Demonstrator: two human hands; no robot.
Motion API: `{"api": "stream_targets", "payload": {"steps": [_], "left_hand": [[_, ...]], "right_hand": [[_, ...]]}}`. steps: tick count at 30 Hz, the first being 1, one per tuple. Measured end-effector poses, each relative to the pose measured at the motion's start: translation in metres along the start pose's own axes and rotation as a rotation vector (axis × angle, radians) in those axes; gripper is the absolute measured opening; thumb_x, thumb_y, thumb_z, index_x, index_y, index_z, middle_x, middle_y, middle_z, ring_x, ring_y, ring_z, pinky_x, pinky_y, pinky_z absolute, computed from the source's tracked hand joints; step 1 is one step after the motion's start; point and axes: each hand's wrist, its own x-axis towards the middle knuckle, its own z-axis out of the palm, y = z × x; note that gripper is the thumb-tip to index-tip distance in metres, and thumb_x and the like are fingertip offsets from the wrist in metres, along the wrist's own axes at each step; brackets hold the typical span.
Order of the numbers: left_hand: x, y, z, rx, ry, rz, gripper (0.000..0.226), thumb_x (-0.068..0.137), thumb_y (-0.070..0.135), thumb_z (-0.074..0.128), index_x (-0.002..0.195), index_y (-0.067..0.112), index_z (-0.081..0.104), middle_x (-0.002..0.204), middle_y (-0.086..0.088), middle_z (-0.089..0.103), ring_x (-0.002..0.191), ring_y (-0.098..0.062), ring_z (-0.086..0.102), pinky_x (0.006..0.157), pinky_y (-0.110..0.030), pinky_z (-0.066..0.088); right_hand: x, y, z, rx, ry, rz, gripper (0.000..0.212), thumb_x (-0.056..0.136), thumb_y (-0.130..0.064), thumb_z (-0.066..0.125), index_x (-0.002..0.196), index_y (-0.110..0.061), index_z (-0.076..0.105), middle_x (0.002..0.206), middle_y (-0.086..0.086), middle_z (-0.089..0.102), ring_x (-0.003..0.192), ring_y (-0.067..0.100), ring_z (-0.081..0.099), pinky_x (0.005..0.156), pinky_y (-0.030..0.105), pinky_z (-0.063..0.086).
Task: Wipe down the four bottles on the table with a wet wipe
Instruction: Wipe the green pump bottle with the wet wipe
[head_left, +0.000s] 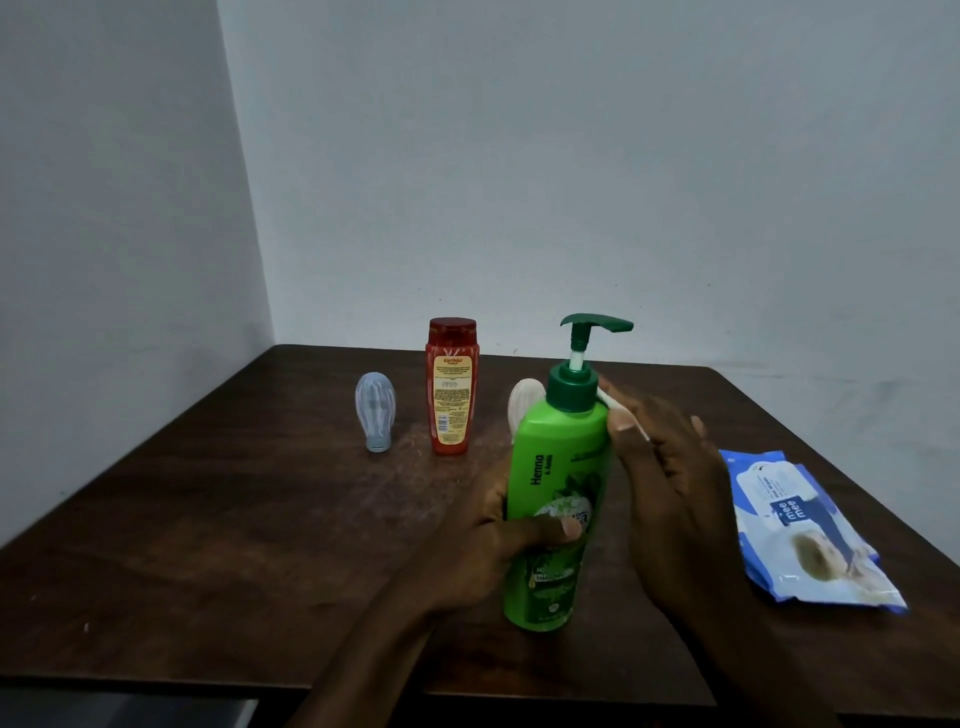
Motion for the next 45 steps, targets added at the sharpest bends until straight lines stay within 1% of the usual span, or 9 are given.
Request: {"api": "stream_targets", "payload": {"steps": [3,6,10,18,23,27,33,40,45], "left_hand": [[0.000,0.000,-0.001,0.007,-0.002,-0.010,0.038,0.081,0.003,0.068,0.116,0.020,0.066,0.108,-0.001,0.076,0.100,-0.018,0.072,0.081,-0.028,0.058],[-0.001,0.001,0.000,0.009,-0.017,-0.013,0.037,0.082,0.002,0.067,0.116,0.015,0.066,0.109,-0.004,0.076,0.100,-0.020,0.072,0.083,-0.030,0.058],[-0.002,0.001,0.000,0.003,-0.016,-0.036,0.037,0.081,0.001,0.067,0.116,0.015,0.067,0.108,-0.003,0.076,0.099,-0.019,0.072,0.083,-0.029,0.058],[-0.001,0.001,0.002,0.009,0.004,-0.037,0.036,0.083,0.005,0.068,0.113,0.023,0.071,0.110,-0.003,0.076,0.101,-0.020,0.072,0.083,-0.030,0.058],[0.002,-0.003,0.003,-0.017,0.003,-0.030,0.039,0.080,0.008,0.072,0.118,0.017,0.066,0.109,-0.004,0.076,0.099,-0.019,0.072,0.082,-0.029,0.058],[0.001,-0.004,0.003,-0.047,0.017,-0.031,0.037,0.077,0.017,0.075,0.112,0.028,0.073,0.111,-0.004,0.076,0.101,-0.020,0.072,0.083,-0.030,0.058],[0.001,-0.002,0.004,-0.056,0.014,-0.028,0.036,0.077,0.016,0.074,0.108,0.034,0.074,0.107,-0.001,0.077,0.097,-0.017,0.073,0.080,-0.027,0.057],[-0.002,0.004,0.007,-0.068,-0.007,-0.023,0.042,0.081,0.007,0.069,0.105,0.040,0.075,0.105,0.003,0.077,0.097,-0.015,0.074,0.079,-0.026,0.058],[-0.003,0.005,0.005,-0.054,-0.003,-0.027,0.035,0.072,0.024,0.074,0.102,0.041,0.075,0.103,0.005,0.078,0.095,-0.013,0.074,0.076,-0.022,0.057]], "right_hand": [[0.011,-0.002,-0.005,0.124,-0.090,0.000,0.033,0.102,-0.038,0.040,0.113,-0.039,0.071,0.115,-0.023,0.070,0.115,-0.003,0.061,0.116,0.040,0.031],[0.024,-0.006,-0.005,0.491,-0.219,0.085,0.035,0.103,-0.025,0.047,0.099,-0.040,0.078,0.100,-0.017,0.077,0.096,-0.004,0.070,0.083,0.014,0.052],[0.046,-0.009,-0.003,0.734,-0.283,0.302,0.022,0.083,-0.036,0.066,0.089,-0.021,0.082,0.099,0.001,0.079,0.095,0.012,0.073,0.082,0.026,0.055],[0.066,-0.022,0.000,0.934,-0.727,0.427,0.050,0.089,-0.043,0.038,0.080,-0.007,0.073,0.073,0.011,0.066,0.075,0.026,0.062,0.072,0.033,0.056],[0.053,-0.022,-0.002,1.050,-0.598,0.448,0.044,0.090,-0.037,0.045,0.094,-0.004,0.074,0.082,0.009,0.069,0.075,0.020,0.069,0.070,0.029,0.058],[0.028,-0.010,0.001,0.780,-0.210,0.394,0.034,0.094,-0.031,0.054,0.113,-0.012,0.074,0.115,0.007,0.074,0.111,0.023,0.068,0.094,0.039,0.054],[-0.011,-0.015,0.007,0.369,0.069,-0.055,0.036,0.100,-0.020,0.050,0.131,-0.032,0.063,0.127,-0.023,0.066,0.119,-0.002,0.061,0.091,0.012,0.050],[0.005,-0.020,0.009,0.039,0.350,-0.445,0.022,0.085,-0.001,0.077,0.107,-0.003,0.075,0.105,0.010,0.069,0.104,0.011,0.066,0.093,0.025,0.051],[0.013,-0.023,0.017,-0.127,0.348,-0.479,0.023,0.084,-0.020,0.082,0.106,-0.014,0.077,0.103,-0.003,0.058,0.098,0.023,0.061,0.081,0.046,0.051]]}}
